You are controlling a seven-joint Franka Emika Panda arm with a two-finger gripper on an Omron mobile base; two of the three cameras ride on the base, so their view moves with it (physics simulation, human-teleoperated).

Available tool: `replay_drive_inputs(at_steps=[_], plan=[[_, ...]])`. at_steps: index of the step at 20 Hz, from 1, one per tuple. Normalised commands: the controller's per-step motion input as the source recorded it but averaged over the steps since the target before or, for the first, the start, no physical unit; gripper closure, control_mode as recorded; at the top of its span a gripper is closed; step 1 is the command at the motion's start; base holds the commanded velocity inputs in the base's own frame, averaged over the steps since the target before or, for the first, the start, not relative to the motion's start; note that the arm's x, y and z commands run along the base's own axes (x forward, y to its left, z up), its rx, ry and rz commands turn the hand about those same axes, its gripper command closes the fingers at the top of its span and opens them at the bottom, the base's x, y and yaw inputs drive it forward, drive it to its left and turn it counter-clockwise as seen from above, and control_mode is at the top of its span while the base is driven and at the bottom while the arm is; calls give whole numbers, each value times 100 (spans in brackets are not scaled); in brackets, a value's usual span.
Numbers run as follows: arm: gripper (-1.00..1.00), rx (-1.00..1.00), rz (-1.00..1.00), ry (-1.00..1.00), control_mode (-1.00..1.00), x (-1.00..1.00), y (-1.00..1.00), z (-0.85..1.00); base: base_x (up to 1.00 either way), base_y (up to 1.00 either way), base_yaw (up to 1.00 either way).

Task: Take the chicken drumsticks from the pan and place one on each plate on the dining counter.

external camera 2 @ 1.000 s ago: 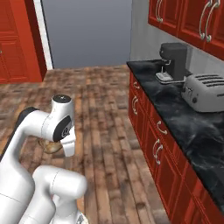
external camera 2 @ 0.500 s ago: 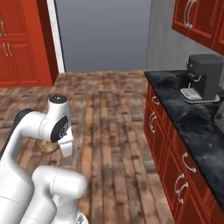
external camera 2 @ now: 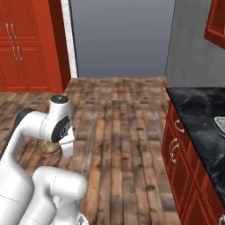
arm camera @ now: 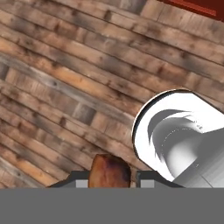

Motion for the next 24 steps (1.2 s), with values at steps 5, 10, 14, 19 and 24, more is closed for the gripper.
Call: replay_drive_inputs(at_steps=[5,10,14,19,24], plan=[[100,0,0,0,100,0,0,0,93,37,31],[100,0,0,0,100,0,0,0,97,39,28],[100,0,0,0,100,0,0,0,100,42,22],[100,0,0,0,100,0,0,0,93,37,29],[100,0,0,0,100,0,0,0,86,33,35]])
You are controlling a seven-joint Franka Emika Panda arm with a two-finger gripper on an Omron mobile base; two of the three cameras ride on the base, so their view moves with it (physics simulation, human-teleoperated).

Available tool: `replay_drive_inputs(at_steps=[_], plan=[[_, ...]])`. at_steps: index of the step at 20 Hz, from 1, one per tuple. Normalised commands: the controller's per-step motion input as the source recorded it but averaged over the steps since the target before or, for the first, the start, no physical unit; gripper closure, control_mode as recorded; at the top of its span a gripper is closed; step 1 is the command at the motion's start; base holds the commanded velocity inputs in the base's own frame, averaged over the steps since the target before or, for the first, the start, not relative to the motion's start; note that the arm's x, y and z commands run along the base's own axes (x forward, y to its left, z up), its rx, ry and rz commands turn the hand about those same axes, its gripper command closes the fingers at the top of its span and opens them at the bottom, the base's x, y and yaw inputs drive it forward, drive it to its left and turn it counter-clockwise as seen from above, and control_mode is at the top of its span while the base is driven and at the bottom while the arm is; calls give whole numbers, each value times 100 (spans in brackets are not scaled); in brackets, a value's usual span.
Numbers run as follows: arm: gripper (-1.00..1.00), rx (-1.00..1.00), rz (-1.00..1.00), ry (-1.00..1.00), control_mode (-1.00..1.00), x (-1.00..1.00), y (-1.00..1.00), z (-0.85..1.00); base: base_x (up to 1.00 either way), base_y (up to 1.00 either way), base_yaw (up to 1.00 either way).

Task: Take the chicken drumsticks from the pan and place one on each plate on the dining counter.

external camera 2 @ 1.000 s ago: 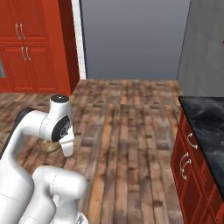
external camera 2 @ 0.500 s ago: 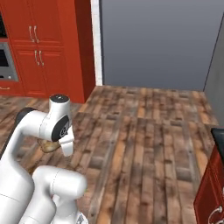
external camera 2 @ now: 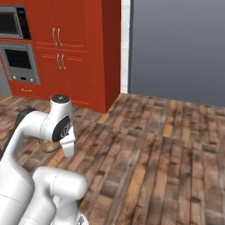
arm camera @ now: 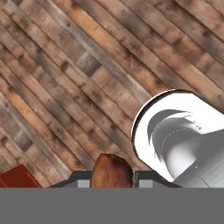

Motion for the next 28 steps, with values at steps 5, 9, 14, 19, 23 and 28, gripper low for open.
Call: replay_drive_inputs(at_steps=[5,9,14,19,23,28], plan=[[100,0,0,0,100,0,0,0,93,37,30],[100,0,0,0,100,0,0,0,99,38,28],[100,0,0,0,100,0,0,0,100,28,28],[100,0,0,0,100,0,0,0,100,24,28],[100,0,0,0,100,0,0,0,100,23,30],[100,0,0,0,100,0,0,0,100,21,30]])
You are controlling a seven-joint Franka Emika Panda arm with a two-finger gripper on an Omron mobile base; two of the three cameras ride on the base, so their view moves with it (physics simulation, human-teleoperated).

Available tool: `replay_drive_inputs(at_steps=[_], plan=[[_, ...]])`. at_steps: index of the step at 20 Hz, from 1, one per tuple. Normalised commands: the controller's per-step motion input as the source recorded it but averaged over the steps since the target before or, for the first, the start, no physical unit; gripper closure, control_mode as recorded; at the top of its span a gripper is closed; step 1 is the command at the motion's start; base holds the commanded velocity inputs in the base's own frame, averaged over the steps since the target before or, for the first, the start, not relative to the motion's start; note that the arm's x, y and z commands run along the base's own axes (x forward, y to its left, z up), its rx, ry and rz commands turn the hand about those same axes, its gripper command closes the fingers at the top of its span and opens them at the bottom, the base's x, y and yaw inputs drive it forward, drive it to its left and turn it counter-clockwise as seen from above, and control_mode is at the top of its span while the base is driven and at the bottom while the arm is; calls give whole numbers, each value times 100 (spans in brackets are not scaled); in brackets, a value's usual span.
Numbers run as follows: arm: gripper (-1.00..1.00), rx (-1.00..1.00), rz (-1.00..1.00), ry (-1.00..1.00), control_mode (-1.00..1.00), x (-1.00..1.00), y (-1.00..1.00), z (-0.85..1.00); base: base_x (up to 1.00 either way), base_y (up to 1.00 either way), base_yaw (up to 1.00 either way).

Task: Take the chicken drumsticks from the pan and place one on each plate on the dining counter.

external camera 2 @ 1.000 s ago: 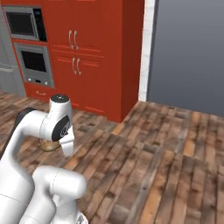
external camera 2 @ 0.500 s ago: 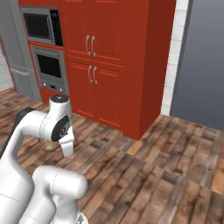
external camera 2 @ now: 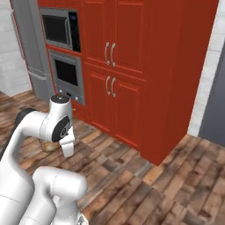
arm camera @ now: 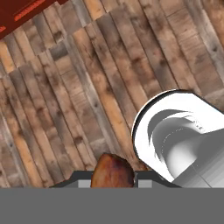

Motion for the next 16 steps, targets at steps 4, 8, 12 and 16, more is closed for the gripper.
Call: replay_drive_inputs(at_steps=[4,8,12,16], plan=[[100,0,0,0,100,0,0,0,100,19,36],[100,0,0,0,100,0,0,0,100,19,41],[100,0,0,0,100,0,0,0,100,18,40],[100,0,0,0,100,0,0,0,100,17,43]])
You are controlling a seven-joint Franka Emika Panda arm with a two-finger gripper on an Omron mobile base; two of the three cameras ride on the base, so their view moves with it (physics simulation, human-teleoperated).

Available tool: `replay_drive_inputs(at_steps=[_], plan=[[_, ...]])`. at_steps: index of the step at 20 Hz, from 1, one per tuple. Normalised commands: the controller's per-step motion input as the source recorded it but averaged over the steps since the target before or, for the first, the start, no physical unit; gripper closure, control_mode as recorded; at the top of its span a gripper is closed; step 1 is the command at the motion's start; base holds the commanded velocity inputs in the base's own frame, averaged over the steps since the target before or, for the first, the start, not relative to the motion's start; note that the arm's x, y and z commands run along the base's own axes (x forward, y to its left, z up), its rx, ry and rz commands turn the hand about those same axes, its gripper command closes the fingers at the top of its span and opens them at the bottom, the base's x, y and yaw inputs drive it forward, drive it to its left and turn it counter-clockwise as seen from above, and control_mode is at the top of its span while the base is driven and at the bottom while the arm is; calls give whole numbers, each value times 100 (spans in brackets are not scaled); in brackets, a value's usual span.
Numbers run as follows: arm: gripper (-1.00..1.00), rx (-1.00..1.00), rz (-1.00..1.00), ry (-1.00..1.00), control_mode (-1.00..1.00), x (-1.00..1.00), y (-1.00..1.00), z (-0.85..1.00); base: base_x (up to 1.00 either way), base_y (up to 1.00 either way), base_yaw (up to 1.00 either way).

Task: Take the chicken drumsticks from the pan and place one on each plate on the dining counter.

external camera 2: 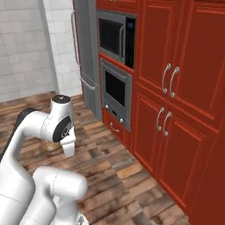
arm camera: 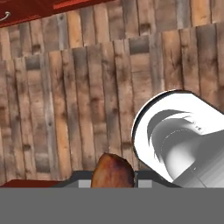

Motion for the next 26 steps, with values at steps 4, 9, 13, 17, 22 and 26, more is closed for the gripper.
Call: replay_drive_inputs(at_steps=[4,9,13,17,22,26], plan=[[100,0,0,0,100,0,0,0,100,16,47],[100,0,0,0,100,0,0,0,100,14,50],[100,0,0,0,100,0,0,0,100,14,49],[100,0,0,0,100,0,0,0,100,15,46],[100,0,0,0,100,0,0,0,100,11,43],[100,0,0,0,100,0,0,0,100,3,36]])
